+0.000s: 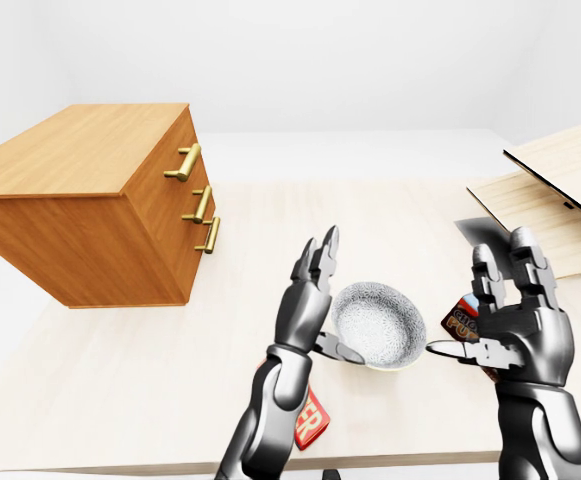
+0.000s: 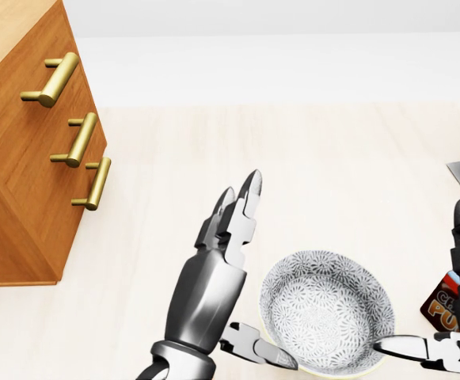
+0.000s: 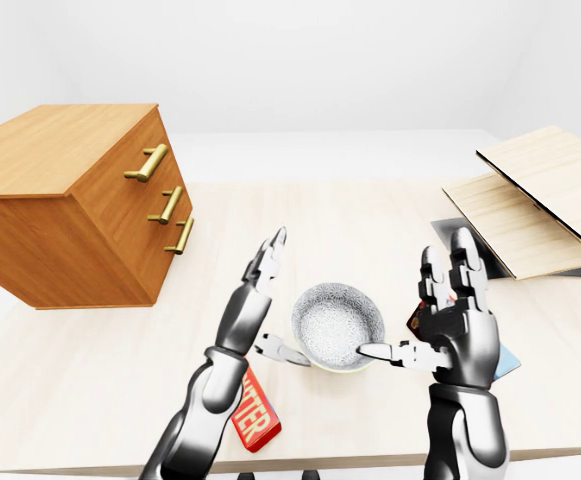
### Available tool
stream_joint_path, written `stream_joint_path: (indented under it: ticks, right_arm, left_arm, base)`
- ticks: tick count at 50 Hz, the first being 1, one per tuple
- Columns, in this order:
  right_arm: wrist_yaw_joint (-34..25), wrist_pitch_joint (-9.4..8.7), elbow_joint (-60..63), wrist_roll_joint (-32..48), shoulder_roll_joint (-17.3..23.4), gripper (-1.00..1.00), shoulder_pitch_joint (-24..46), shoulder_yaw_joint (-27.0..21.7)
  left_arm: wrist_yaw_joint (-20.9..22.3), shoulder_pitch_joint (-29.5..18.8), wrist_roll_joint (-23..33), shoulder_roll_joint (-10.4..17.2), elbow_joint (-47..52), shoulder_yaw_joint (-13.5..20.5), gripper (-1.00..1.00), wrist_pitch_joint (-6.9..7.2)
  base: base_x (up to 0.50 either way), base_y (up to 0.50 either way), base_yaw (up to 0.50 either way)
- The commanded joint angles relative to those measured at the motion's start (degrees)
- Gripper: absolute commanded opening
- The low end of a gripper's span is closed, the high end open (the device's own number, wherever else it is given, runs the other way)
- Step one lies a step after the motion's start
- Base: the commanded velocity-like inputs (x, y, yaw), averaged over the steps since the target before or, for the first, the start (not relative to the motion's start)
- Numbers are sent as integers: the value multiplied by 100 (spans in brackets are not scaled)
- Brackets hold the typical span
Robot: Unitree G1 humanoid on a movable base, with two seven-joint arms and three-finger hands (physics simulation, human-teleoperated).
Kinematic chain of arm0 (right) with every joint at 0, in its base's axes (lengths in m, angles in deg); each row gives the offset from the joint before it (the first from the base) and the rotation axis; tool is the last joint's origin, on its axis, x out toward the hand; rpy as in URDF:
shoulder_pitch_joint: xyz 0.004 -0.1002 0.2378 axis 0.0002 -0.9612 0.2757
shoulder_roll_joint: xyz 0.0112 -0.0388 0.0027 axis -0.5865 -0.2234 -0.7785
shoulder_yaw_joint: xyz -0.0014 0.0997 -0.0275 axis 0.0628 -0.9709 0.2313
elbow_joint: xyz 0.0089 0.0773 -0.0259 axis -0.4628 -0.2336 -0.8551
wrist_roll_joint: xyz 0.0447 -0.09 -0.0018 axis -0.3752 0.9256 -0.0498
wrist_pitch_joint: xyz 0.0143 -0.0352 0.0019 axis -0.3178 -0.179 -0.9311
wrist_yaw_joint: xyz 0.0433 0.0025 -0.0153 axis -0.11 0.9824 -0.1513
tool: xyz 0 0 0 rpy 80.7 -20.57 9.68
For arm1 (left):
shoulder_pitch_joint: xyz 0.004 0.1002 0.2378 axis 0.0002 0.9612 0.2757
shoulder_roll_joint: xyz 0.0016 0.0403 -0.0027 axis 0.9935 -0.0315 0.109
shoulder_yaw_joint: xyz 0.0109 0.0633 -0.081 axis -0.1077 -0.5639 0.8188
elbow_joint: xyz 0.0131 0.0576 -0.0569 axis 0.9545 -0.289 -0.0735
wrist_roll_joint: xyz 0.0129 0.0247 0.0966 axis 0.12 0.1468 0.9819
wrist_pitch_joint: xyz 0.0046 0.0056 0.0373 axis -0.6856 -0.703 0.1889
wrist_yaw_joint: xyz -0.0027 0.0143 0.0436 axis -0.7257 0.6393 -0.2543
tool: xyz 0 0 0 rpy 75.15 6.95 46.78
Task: Close the top drawer of the cabinet and put the bowl on top of it.
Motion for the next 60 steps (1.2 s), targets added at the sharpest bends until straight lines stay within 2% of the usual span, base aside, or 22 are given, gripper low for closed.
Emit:
stream_joint_path:
  ticks: [1, 12, 16, 32, 49, 60]
  right_arm:
    - [-23, 0, 45, -82, 4, 100, -6, -73]
    - [-37, 0, 6, -97, 16, 100, 27, -90]
    - [-28, 0, -13, -96, 25, 100, 48, -89]
    - [-30, 0, -13, -115, 37, 100, 64, -99]
    - [-72, 0, 63, -157, 24, 100, 22, -127]
    - [-114, 0, 64, -158, 4, 100, 6, -129]
  left_arm:
    - [-440, 160, 665, -123, -961, -406, 100, 0]
    - [-850, 211, 1188, -239, -1389, -650, 100, 0]
    - [-900, 184, 1313, -280, -1488, -654, 100, 0]
    - [-1115, 274, 1690, -390, -1492, -1016, 100, 0]
    - [-1678, 127, 2319, -570, -2176, -1051, 100, 0]
    - [-1803, 112, 2662, -663, -2147, -1050, 100, 0]
  base:
    - [0, 0, 0]
    - [0, 0, 0]
    - [0, 0, 0]
    - [0, 0, 0]
    - [0, 0, 0]
    - [0, 0, 0]
